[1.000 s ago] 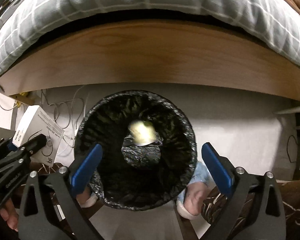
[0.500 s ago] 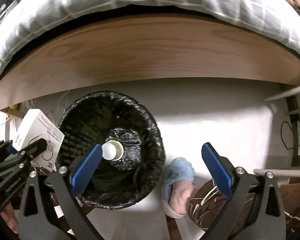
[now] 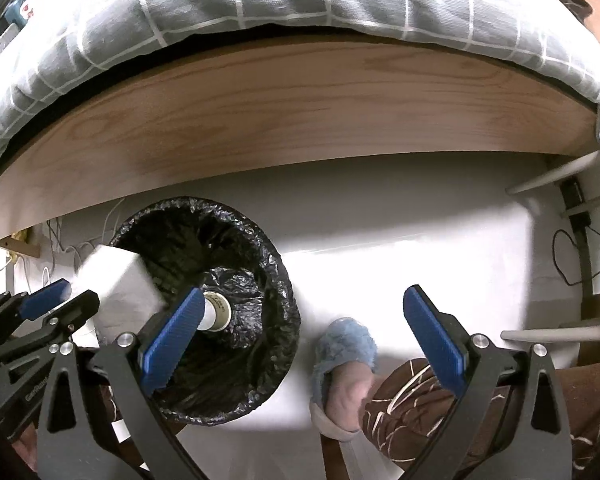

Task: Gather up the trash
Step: 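Open the right tool over the bin while the left tool releases the white box, then raise both open tools back toward the trash on the bed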

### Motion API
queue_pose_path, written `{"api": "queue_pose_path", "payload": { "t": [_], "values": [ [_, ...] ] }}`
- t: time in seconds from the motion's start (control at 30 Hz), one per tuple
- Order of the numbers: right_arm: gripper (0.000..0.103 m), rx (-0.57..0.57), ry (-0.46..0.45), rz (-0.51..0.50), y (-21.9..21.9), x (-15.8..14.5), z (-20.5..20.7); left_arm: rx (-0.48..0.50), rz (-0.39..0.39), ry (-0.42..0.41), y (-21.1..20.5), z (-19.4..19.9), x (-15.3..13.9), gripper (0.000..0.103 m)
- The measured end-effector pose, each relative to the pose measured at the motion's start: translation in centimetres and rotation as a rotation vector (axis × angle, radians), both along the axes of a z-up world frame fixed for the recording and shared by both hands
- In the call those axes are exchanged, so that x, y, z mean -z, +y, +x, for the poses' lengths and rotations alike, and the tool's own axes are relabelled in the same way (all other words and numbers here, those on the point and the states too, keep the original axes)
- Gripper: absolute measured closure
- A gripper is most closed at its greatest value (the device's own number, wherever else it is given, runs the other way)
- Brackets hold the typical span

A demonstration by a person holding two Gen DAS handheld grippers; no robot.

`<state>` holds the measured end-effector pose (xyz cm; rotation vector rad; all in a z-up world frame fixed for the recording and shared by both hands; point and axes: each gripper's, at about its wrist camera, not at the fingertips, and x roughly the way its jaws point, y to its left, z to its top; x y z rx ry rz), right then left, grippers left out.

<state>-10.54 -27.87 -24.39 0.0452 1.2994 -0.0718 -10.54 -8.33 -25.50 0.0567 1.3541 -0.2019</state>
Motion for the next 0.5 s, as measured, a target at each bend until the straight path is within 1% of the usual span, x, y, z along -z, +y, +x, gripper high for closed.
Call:
{"api": "queue_pose_path", "payload": {
  "t": [0.07, 0.13, 0.27, 0.37, 0.43, 0.5],
  "values": [
    [0.008, -0.003, -0.004, -0.003, 0.1, -0.1, 0.0, -0.005, 0.01, -0.012, 0.1, 0.0, -0.2, 0.041],
    [0.008, -0.002, -0.011, -0.002, 0.1, -0.4, 0.0, -0.011, 0.022, -0.028, 0.3, -0.1, -0.5, 0.037],
    [0.008, -0.014, -0.057, -0.005, 0.5, -1.7, 0.3, -0.035, 0.037, -0.083, 0.9, -0.4, -2.0, 0.018],
    [0.008, -0.031, -0.103, -0.018, 1.0, -3.0, 0.5, -0.056, 0.044, -0.136, 1.5, -0.5, -3.5, 0.009],
    [0.008, -0.039, -0.133, -0.017, 1.2, -4.0, 0.6, -0.071, 0.047, -0.165, 1.8, -0.6, -4.4, 0.006],
    [0.008, -0.048, -0.16, -0.016, 1.4, -5.0, 0.8, -0.079, 0.037, -0.178, 2.1, -0.6, -5.3, 0.006]
  ]
}}
